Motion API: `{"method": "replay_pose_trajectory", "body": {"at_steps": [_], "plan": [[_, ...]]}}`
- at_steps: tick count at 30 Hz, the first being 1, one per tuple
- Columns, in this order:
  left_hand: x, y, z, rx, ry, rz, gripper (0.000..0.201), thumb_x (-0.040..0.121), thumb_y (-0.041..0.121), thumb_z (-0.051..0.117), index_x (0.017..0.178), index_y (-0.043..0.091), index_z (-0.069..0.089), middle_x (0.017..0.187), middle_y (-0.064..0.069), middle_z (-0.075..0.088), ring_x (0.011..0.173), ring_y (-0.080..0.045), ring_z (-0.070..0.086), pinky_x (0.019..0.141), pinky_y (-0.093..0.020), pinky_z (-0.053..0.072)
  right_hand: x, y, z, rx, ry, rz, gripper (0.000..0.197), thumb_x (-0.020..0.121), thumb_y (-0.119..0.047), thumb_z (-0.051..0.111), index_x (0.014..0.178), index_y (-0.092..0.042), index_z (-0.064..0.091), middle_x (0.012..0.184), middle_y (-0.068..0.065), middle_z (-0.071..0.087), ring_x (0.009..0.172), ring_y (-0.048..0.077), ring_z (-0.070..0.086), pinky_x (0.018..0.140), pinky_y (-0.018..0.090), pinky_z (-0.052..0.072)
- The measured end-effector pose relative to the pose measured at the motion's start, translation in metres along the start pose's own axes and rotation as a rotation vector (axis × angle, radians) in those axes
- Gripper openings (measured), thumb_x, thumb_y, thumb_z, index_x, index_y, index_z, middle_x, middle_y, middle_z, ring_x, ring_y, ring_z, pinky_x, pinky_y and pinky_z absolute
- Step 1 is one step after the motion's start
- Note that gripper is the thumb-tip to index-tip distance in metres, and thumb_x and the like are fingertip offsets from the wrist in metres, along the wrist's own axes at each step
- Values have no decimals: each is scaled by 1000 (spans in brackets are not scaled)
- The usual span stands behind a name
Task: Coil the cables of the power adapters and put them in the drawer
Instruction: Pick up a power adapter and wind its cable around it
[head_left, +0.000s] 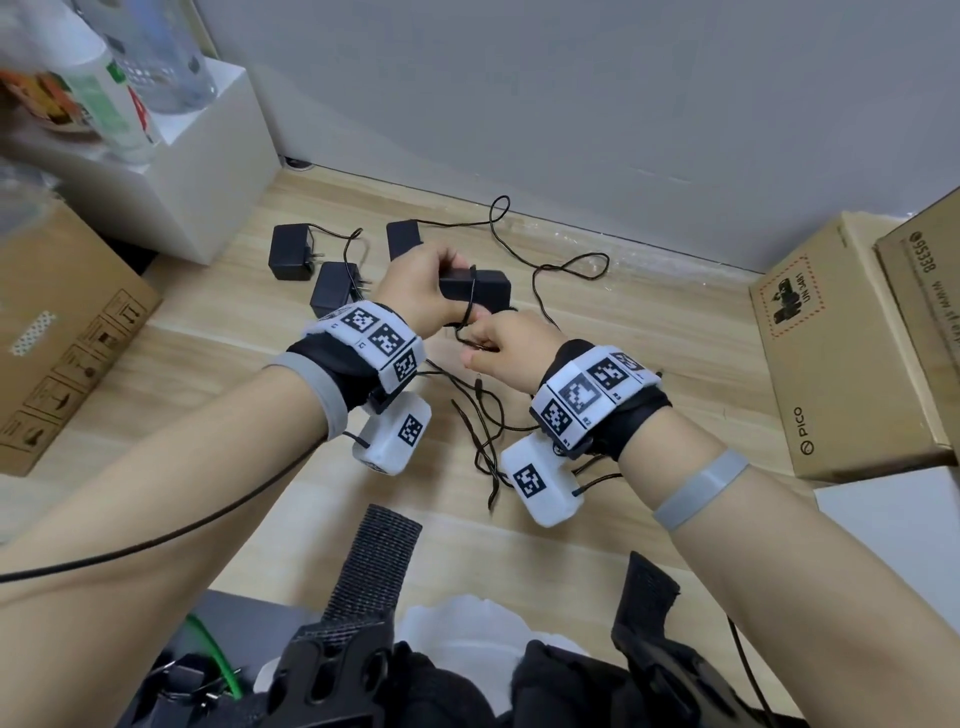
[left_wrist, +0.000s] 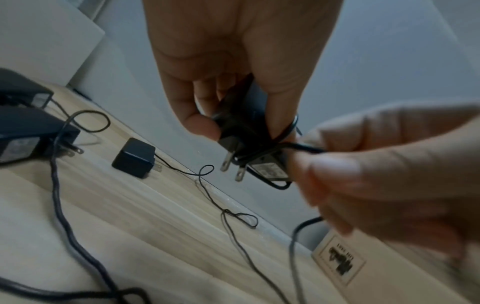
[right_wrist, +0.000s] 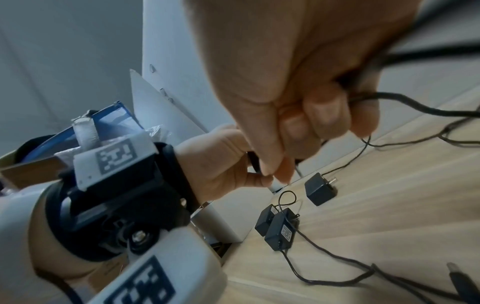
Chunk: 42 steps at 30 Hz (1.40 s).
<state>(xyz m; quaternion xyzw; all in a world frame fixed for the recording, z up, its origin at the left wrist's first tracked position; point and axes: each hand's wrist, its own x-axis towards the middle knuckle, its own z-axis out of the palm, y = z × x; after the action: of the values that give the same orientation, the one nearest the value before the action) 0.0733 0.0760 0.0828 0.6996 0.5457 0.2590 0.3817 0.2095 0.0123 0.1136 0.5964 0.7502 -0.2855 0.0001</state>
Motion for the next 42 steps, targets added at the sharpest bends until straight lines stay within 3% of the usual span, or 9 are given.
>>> {"method": "replay_pose_trajectory", "body": {"at_steps": [3, 7, 12, 15, 18, 22, 27, 32, 42], "plan": [[-3, -4, 0, 185, -27, 66, 35, 65, 9, 74, 87, 23, 50, 95, 2, 55, 93, -23, 56, 82, -36, 48, -1, -1, -9, -120, 55, -16, 14, 88, -34, 54, 78, -29, 62, 80, -4, 62, 85, 22, 57, 70, 28, 38], [-9, 5, -2, 296, -313, 23, 48, 58, 15, 86, 91, 22, 52, 85, 6, 54, 81, -15, 53, 67, -22, 41, 5, 8, -26, -269, 214, -47, 17, 88, -37, 53, 96, -34, 67, 98, -5, 69, 100, 20, 58, 87, 33, 33], [-14, 17, -16, -62, -625, 0, 43, 57, 9, 85, 83, 25, 55, 80, 4, 60, 64, -8, 59, 58, -18, 52, 4, 22, -34, -165, 299, 58, 30, 93, -42, 47, 97, -23, 70, 100, 1, 71, 100, 26, 58, 90, 35, 39], [-16, 22, -23, -306, -667, 23, 66, 31, 42, 91, 87, 24, 61, 79, 8, 67, 70, -10, 64, 61, -22, 55, 0, 24, -29, -79, 258, 122, 22, 94, -28, 45, 94, -25, 67, 96, 1, 68, 94, 28, 55, 78, 33, 40], [-16, 19, -22, -565, -645, 38, 69, 29, 53, 90, 89, 27, 69, 79, 6, 70, 71, -14, 64, 61, -25, 54, 3, 20, -22, -53, 190, 212, 25, 91, -9, 42, 69, -16, 52, 71, 3, 55, 81, 28, 51, 71, 33, 41], [-16, 16, -17, -837, -505, 13, 89, 35, 47, 91, 110, 15, 56, 87, -1, 69, 70, -19, 66, 55, -29, 55, 9, 11, -11, 186, 231, 216, 24, 93, -15, 44, 104, -7, 62, 105, 16, 65, 95, 29, 59, 89, 43, 49], [-13, 21, -14, -1049, -306, -104, 69, 48, 50, 83, 99, 13, 56, 81, -4, 66, 66, -16, 63, 50, -25, 50, 12, 5, -4, 246, 215, 174, 24, 93, -29, 42, 86, -9, 55, 95, 15, 65, 87, 33, 58, 81, 41, 49], [-12, 28, -14, -975, -136, -227, 17, 91, 30, 53, 81, 19, 62, 79, -1, 64, 73, -16, 55, 47, -21, 46, 12, 6, 2, 140, 151, 161, 31, 86, -41, 54, 65, -25, 37, 83, 3, 55, 80, 26, 53, 71, 34, 42], [-11, 24, -6, -760, -66, -233, 8, 87, 25, 62, 87, 18, 58, 80, -3, 60, 65, -16, 57, 44, -21, 44, 3, 6, 2, 43, 69, 92, 38, 85, -48, 53, 62, -26, 34, 83, 2, 52, 81, 23, 51, 69, 31, 40]]}}
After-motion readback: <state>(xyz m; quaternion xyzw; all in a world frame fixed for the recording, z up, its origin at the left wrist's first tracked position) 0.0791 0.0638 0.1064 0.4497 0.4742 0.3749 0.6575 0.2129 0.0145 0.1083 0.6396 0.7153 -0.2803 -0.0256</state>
